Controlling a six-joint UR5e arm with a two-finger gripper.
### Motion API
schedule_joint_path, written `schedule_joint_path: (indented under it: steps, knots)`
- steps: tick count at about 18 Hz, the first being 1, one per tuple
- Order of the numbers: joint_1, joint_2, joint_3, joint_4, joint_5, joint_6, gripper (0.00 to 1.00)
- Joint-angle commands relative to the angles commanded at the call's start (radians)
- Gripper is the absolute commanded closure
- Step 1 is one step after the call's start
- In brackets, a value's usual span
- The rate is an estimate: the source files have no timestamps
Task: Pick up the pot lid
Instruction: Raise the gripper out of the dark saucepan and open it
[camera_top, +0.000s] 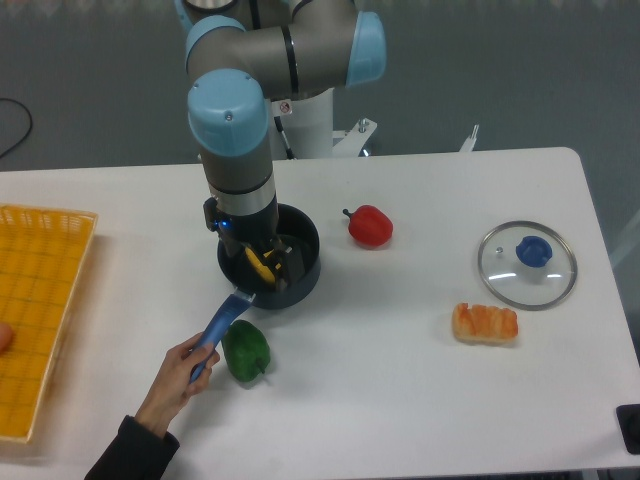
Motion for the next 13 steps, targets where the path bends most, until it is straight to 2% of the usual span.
schedule_joint_path:
  steps: [7,9,13]
  knots:
    - [0.02,-0.002,-0.002,-0.003,0.006,-0.002,0.0]
    - [0.04,-0.017,-0.005,-0.003,0.009,-0.005,0.0]
    - [0.1,-0.011,-0.009,-0.006,0.009,0.003,0.0]
